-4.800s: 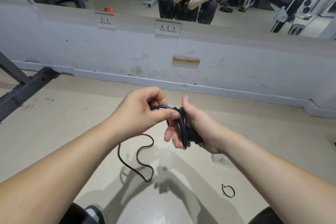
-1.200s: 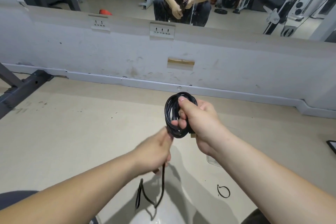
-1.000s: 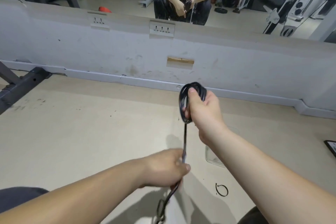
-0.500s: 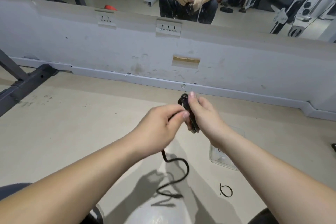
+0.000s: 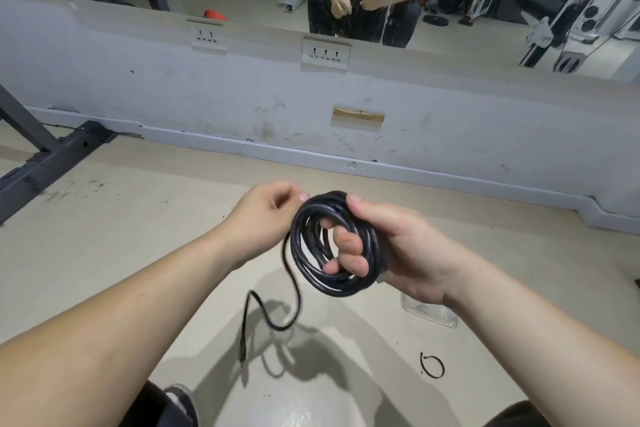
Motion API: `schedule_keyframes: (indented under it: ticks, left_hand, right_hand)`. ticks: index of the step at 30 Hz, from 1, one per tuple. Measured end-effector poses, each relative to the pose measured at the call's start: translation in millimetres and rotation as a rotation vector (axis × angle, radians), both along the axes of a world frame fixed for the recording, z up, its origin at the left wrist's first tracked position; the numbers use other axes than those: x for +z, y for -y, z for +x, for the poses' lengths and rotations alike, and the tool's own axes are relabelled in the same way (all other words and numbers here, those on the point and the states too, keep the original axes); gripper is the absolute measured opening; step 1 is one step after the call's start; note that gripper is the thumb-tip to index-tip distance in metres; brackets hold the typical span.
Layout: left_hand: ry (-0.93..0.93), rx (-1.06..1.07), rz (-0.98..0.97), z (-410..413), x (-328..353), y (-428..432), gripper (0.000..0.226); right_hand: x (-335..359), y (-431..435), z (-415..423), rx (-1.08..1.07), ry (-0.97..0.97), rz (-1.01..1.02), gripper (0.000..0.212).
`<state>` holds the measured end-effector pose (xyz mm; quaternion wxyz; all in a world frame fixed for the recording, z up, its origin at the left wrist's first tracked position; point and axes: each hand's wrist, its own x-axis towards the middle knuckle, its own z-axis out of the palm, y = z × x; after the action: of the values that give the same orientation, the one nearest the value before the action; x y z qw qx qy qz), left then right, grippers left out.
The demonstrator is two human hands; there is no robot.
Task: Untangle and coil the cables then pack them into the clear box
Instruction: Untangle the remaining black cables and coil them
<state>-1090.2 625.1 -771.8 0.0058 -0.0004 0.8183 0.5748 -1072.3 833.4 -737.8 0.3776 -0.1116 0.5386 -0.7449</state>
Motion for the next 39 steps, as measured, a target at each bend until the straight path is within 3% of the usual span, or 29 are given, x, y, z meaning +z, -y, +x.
schedule_keyframes:
  ticks: [4,9,12,16,18,21,25,26,31,34,39]
  left_hand:
    - [0.296,-0.106,0.086,14.7,-18.1,-21.2,0.022]
    - [0.501,-0.058,0.525,13.1,-15.6,-35.5,0.038]
    - [0.513,-0.092,0.549,16.5,-16.4,-40.8,0.04]
    - [0.662,-0.158,0.801,17.0,-14.5,-38.1,0.046]
    - [0.665,-0.152,0.744,18.6,-15.3,-39.3,0.034]
    - [0.59,-0.098,0.495,26.0,-23.0,-47.3,0.023]
    - [0.248,-0.245,-0.236,38.1,-30.7,-55.3,0.022]
    - [0.223,-0.274,-0.314,40.7,-31.6,-58.2,0.02]
    - [0.299,-0.349,-0.171,45.1,-25.5,-63.2,0.015]
    - [0.251,-0.368,-0.093,45.5,-19.8,-60.9,0.012]
    - [0.133,-0.338,-0.043,47.0,-13.7,-62.4,0.011]
  right_hand:
    - [2.8,-2.1,-8.2,-0.253,0.029,-0.028,0.04]
    - [0.0,-1.7,-18.3,-0.413,0.05,-0.041,0.037]
    - [1.6,-5.6,-22.8,-0.411,0.043,-0.012,0.037]
    - [1.7,-6.4,-22.9,-0.369,-0.008,0.072,0.035]
    - [1.5,-6.6,-23.2,-0.393,-0.071,0.128,0.032]
    - [-0.2,-4.5,-22.1,-0.46,-0.163,0.224,0.028]
    - [-5.2,4.8,-21.2,-0.606,-0.18,0.248,0.023]
    - [-6.1,5.1,-22.4,-0.65,-0.176,0.259,0.022]
    - [-9.9,4.4,-26.8,-0.787,-0.239,0.372,0.021]
    - [-9.2,5.6,-26.8,-0.791,-0.287,0.401,0.022]
    - [-10.3,15.2,-16.6,-0.76,-0.613,0.516,0.025]
